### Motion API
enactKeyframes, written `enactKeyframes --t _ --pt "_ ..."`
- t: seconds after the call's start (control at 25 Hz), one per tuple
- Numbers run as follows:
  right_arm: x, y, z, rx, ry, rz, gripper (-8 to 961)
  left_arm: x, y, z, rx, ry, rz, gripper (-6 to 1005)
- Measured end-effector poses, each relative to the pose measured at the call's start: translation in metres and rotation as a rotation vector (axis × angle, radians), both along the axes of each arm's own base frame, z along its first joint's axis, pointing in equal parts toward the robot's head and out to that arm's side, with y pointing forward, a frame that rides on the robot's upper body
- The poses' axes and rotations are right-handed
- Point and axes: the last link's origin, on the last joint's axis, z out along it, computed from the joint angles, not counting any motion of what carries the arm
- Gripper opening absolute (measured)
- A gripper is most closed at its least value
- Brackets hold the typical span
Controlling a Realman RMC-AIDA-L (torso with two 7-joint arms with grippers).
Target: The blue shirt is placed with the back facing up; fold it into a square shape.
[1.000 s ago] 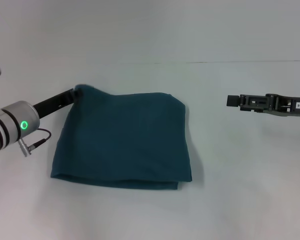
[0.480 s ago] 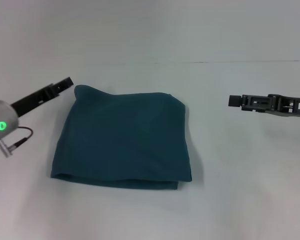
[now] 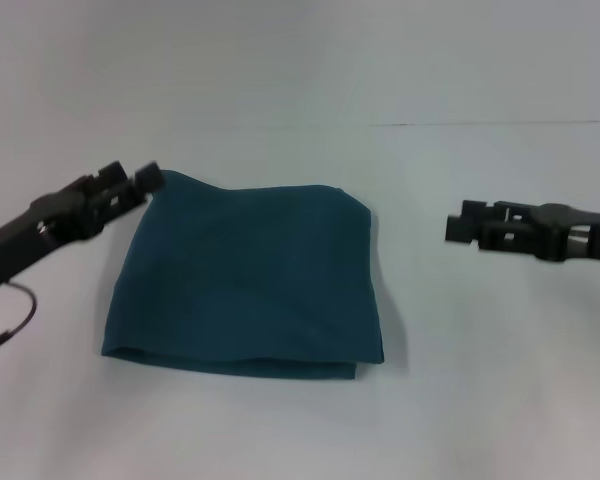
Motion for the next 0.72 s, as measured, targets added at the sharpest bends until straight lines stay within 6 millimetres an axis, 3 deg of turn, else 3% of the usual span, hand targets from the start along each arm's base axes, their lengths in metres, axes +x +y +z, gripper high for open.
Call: enactKeyframes --t 0.08,0.12,0.4,0.72 --pt "-0.006 -0.008 -0.008 0.003 0.003 0.092 898 -0.001 -0.022 0.003 0.018 0.018 -0.100 859" --pt "-0.008 -0.011 -0.011 0.002 0.004 0.125 900 -0.001 -0.022 0.003 0.018 0.018 -0.100 867" --pt "-0.015 -0.032 -0.027 -0.046 -0.006 0.298 891 -0.007 -0.071 0.002 0.045 0.118 -0.298 880" --pt "-0.009 -0.050 -0.038 -0.132 -0.052 0.373 886 -0.009 -0.083 -0.007 -0.040 0.146 -0.341 875"
